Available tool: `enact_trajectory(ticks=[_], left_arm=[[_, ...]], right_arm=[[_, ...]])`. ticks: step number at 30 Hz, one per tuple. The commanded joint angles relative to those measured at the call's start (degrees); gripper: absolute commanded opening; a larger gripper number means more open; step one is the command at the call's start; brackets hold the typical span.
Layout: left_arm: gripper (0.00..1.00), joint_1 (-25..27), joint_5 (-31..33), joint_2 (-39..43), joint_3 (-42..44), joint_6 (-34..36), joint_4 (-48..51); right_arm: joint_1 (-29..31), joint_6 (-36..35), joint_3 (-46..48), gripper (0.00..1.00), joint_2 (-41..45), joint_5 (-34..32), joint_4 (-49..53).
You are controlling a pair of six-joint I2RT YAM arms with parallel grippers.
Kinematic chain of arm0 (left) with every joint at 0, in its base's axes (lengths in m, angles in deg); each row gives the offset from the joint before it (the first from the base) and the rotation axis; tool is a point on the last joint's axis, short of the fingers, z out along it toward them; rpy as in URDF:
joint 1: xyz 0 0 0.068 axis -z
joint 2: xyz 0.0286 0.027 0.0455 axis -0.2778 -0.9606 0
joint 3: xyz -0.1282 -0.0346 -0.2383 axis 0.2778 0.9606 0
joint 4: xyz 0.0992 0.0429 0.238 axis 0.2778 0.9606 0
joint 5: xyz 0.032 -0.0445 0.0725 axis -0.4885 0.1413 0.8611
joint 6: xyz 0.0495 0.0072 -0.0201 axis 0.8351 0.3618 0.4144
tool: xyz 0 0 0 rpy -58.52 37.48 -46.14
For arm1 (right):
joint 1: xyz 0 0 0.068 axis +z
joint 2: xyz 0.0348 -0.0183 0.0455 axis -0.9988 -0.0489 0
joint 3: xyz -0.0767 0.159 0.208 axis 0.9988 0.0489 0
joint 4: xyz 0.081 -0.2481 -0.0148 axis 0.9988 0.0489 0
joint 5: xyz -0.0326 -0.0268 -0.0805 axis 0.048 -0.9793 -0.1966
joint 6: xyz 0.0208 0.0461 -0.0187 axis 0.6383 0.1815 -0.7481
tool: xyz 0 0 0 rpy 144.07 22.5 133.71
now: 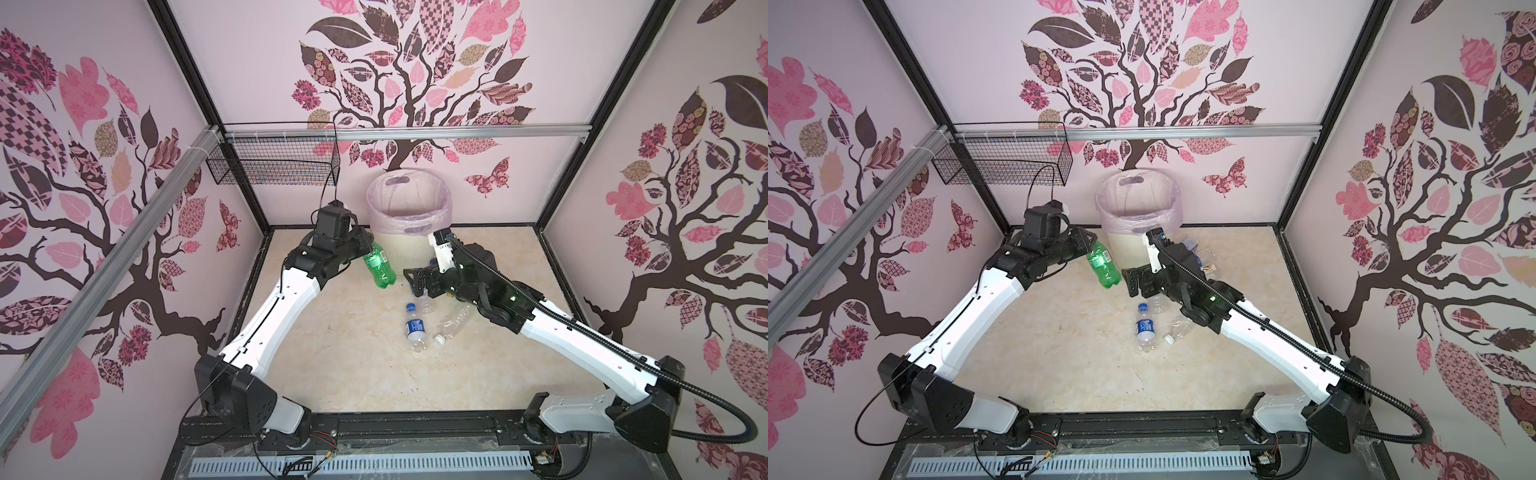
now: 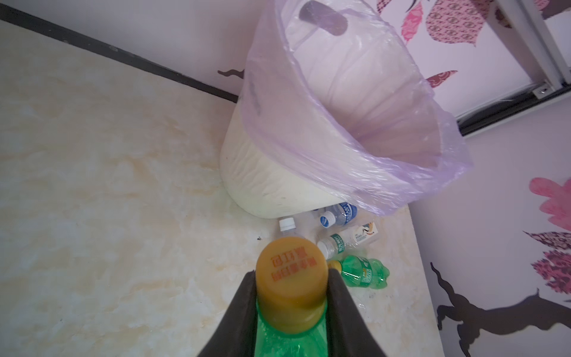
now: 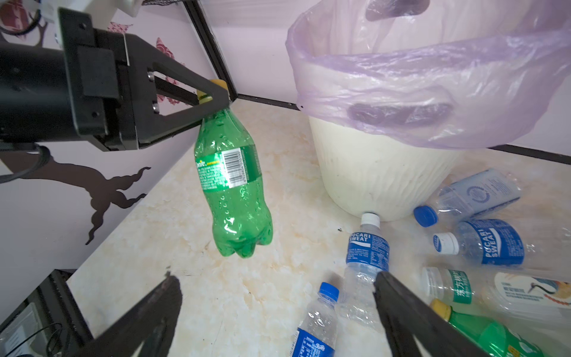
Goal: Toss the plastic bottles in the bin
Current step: 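Bring the Sprite bottle to right gripper while right gripper closes on it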
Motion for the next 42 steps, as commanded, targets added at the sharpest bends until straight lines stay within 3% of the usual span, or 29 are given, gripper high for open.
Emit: enact_trajectory(ticks=[1, 16, 25, 34, 42], left_arm=[[0.25, 1.4, -2.3, 2.5, -2.9, 1.8, 0.0], [0.25, 8.7, -4.7, 5.3, -2.3, 0.2, -3.2], [0.25, 10.1, -6.0, 5.8, -0.3, -1.3, -5.2], [0.28, 10.1, -4.5, 5.7, 0.1, -1.1, -4.9], [0.45, 10.1, -2.4, 5.9, -0.2, 0.8, -3.3]], right_arm=[[-0.9, 0.3, -1.9, 0.99, -1.4, 4.0, -1.6], [-1.0, 3.3, -0.1, 0.96, -4.0, 10.0, -5.5], [-1.0, 3.8, 0.7, 0.85, -5.7, 11.4, -7.6], [-1.0, 3.4, 1.8, 0.65, -4.4, 10.4, -7.9], [-1.0, 3.2, 1.9, 0.54, -3.6, 8.7, -7.7]])
